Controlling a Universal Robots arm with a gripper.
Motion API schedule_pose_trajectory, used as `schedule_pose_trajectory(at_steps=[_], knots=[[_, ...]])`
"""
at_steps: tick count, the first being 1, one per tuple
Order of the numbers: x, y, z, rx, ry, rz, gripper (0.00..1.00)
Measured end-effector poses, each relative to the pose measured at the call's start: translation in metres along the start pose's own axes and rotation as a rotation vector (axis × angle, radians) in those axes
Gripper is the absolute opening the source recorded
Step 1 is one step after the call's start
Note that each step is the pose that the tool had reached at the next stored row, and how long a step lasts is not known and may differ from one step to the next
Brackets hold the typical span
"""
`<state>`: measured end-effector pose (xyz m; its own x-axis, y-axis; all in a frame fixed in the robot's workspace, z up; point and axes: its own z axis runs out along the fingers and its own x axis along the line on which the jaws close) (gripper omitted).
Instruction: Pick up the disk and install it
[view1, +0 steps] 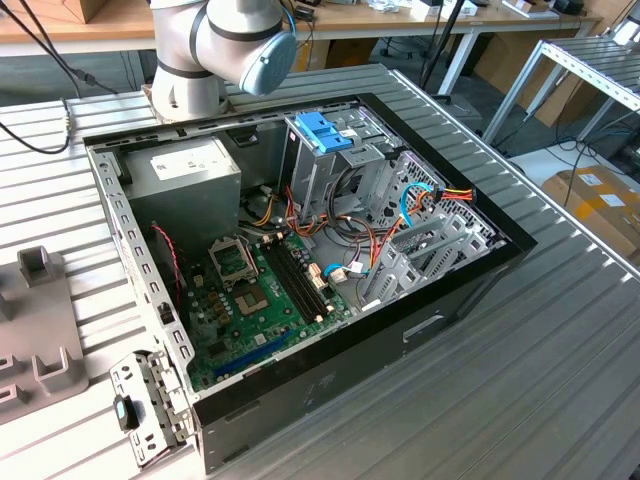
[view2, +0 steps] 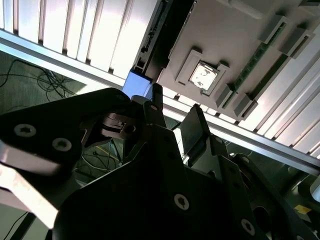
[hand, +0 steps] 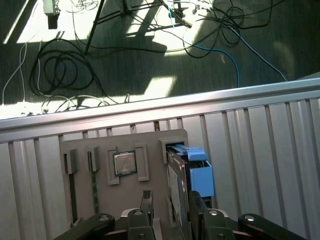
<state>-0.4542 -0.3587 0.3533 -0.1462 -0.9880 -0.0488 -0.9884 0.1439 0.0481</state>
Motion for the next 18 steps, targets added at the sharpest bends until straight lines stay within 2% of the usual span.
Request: schedule_pose_trajectory(at_steps=[9,18], knots=[[0.0003,0.0024,0.0007,-0.0002,-0.0006,0.000,0.42],[-0.0083,0.0037,0.0025,-0.0001,-0.0010,0.000,0.42]])
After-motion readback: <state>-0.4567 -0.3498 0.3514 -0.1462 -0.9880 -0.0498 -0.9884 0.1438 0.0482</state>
